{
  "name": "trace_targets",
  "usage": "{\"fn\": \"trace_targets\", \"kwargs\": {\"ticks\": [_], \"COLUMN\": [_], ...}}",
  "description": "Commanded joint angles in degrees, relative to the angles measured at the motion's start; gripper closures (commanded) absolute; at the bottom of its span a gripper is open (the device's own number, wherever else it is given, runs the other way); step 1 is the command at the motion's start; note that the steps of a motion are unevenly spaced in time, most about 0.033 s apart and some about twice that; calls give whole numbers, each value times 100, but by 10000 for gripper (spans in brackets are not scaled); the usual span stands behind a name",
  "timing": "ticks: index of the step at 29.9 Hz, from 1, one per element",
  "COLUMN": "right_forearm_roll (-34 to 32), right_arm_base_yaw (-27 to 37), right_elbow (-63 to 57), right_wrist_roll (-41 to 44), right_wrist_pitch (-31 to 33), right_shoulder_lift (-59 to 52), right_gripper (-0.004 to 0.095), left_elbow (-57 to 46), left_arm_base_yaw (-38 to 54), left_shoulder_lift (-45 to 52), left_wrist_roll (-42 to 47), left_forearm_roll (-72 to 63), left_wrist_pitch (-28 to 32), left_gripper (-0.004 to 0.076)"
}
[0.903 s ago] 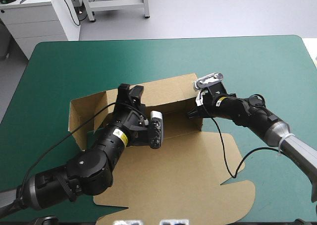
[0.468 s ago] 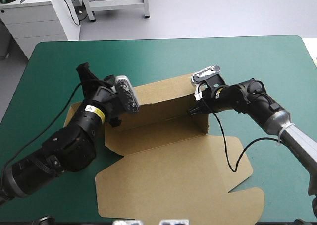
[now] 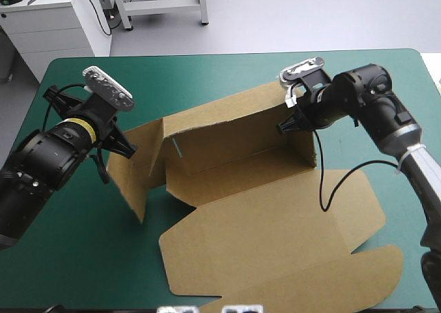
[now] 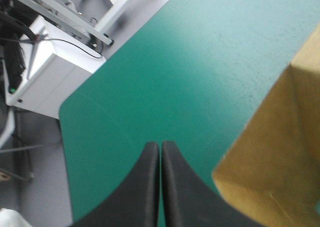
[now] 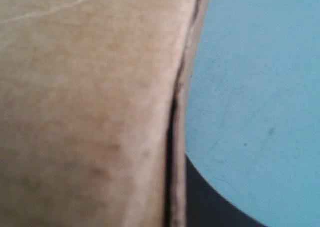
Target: Fold the box
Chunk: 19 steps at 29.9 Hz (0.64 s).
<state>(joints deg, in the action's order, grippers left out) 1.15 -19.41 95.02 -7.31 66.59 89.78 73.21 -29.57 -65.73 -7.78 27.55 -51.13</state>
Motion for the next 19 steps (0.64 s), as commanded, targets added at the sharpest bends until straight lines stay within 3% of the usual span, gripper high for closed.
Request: {"fn": "trace_targets", "kwargs": {"ticks": [1,6,12,19], "right_forearm_roll": [248,753,715,698], "right_arm_base_yaw": [408,737,800,800], "right_elbow": [854,1401,1512,1533], "right_wrist_roll": [-278,-485,-485,-474], "right_wrist_pitch": [518,502,512,504], "right_shoulder_lift": [207,793,1462,2260], "right_gripper": [913,913,913,912], "left_elbow": [201,201,9,-731], "left_arm_base_yaw": [614,1472,2333,2459], "left_shoulder_lift": [247,399,497,724], "left_wrist_roll": [-498,-1516,-2613,-3016], "left_forearm_roll": [-1141,-3102,-5184,-5462], "left_wrist_pitch": [589,809,565,776], "left_gripper": [724,724,724,733]}}
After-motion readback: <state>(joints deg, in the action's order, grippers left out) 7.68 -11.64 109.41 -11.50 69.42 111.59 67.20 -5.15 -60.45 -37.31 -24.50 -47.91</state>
